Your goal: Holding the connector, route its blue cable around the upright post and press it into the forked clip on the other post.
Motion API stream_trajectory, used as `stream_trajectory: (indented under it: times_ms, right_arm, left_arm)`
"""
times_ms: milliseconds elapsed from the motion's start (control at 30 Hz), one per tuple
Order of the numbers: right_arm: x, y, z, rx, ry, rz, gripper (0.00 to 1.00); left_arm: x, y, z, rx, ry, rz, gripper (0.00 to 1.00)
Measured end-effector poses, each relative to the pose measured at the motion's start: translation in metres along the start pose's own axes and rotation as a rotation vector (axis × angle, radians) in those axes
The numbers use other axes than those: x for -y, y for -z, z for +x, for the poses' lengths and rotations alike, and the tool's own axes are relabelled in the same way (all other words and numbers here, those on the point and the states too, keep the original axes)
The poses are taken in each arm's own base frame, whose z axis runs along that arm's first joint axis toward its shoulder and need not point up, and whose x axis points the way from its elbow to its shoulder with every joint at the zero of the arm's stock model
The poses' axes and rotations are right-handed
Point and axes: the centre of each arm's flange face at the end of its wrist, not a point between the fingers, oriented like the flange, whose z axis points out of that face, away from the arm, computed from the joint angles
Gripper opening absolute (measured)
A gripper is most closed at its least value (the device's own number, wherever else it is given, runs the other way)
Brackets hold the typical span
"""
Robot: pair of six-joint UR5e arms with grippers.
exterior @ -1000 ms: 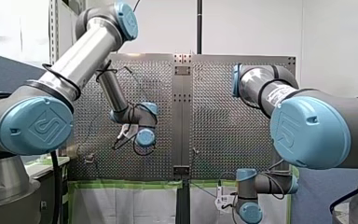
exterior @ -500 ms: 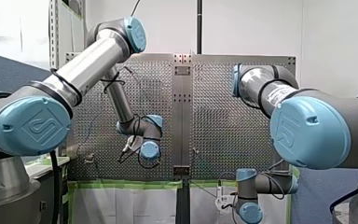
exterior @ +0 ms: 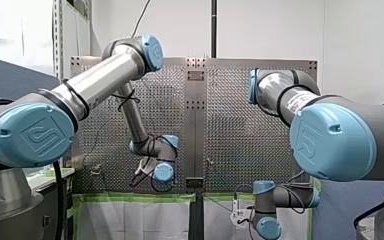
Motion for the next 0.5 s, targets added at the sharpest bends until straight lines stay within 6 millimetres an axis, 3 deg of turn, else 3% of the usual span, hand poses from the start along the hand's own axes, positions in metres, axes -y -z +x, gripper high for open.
stream_trajectory:
  times_ms: [300, 500]
  right_arm:
    - [0.0, 0.0, 0.0, 0.0, 0.0, 0.0, 0.0]
    - [0.0, 0.0, 0.0, 0.0, 0.0, 0.001, 0.0]
  left_arm:
    - [0.014, -0.001, 0.036, -0.056, -0.029, 0.004, 0.98]
    - [0.016, -0.004, 0.034, -0.062, -0.01, 0.011, 0.98]
